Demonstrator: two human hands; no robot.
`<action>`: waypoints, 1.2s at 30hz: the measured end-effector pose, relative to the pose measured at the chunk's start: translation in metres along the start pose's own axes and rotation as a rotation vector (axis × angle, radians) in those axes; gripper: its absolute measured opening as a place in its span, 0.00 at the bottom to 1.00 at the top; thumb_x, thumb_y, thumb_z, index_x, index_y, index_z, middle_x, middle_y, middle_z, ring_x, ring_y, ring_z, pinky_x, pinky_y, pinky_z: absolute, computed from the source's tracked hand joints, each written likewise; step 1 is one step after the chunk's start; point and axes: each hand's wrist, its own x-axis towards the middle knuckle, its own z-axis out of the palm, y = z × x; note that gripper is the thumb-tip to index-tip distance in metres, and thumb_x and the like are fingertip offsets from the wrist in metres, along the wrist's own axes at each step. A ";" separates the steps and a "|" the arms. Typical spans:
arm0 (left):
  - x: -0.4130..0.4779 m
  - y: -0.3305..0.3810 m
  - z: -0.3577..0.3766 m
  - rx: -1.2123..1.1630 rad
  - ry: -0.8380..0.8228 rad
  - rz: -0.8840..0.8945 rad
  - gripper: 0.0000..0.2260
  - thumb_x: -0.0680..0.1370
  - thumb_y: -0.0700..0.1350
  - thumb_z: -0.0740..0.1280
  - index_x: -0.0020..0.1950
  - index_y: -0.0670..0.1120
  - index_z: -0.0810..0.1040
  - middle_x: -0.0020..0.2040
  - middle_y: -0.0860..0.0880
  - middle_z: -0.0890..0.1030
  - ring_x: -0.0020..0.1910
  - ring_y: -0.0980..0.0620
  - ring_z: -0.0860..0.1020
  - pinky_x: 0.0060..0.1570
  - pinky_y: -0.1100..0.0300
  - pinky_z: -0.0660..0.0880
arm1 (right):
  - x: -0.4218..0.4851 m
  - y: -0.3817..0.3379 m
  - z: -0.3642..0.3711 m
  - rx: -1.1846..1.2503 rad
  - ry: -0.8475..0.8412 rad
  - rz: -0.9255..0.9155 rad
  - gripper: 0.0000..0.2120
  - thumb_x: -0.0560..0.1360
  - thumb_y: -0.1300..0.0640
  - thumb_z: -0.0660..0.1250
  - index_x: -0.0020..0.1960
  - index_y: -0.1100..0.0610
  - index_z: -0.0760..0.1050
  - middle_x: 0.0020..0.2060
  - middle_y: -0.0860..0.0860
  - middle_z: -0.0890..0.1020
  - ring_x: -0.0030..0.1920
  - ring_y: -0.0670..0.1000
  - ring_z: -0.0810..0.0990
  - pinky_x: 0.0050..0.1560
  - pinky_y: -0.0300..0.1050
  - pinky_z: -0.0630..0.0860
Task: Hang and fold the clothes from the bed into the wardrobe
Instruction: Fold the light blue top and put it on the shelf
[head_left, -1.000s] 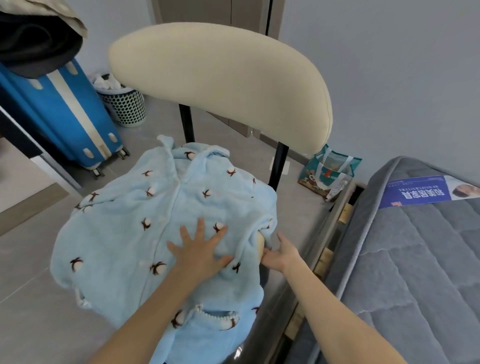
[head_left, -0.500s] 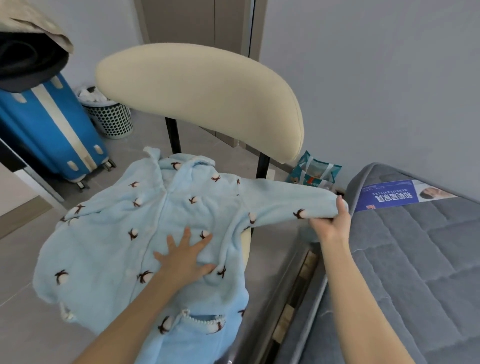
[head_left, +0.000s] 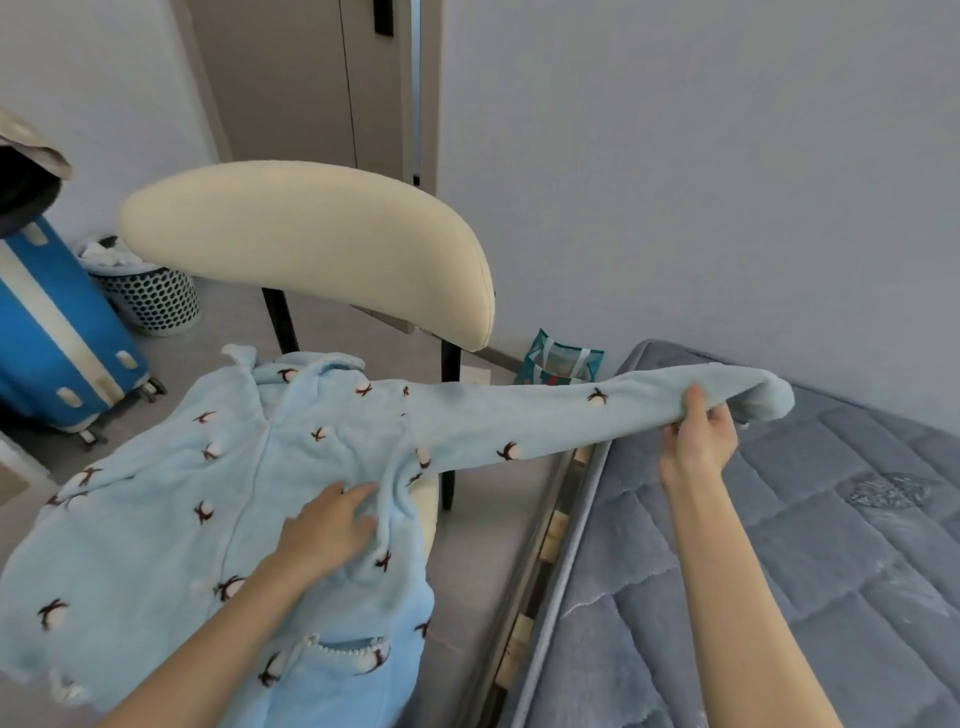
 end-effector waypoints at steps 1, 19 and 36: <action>0.000 0.008 -0.003 -0.011 0.022 0.034 0.22 0.81 0.54 0.58 0.76 0.56 0.61 0.75 0.46 0.63 0.74 0.46 0.62 0.68 0.45 0.65 | 0.002 -0.006 -0.002 -0.009 -0.003 -0.006 0.14 0.78 0.62 0.65 0.64 0.61 0.75 0.46 0.47 0.81 0.46 0.45 0.79 0.43 0.38 0.78; -0.014 0.246 0.055 -0.215 0.342 0.486 0.38 0.78 0.54 0.65 0.78 0.57 0.42 0.78 0.52 0.57 0.76 0.48 0.56 0.70 0.42 0.61 | -0.060 -0.038 -0.048 -0.255 -0.477 -0.268 0.05 0.75 0.61 0.71 0.51 0.59 0.81 0.40 0.50 0.86 0.45 0.44 0.84 0.45 0.34 0.77; -0.026 0.232 0.076 -0.047 0.304 0.682 0.24 0.83 0.42 0.55 0.77 0.60 0.55 0.68 0.49 0.74 0.62 0.48 0.74 0.57 0.53 0.72 | -0.011 -0.041 -0.062 0.113 -0.058 0.587 0.19 0.75 0.69 0.67 0.65 0.67 0.71 0.61 0.61 0.78 0.58 0.57 0.79 0.53 0.48 0.78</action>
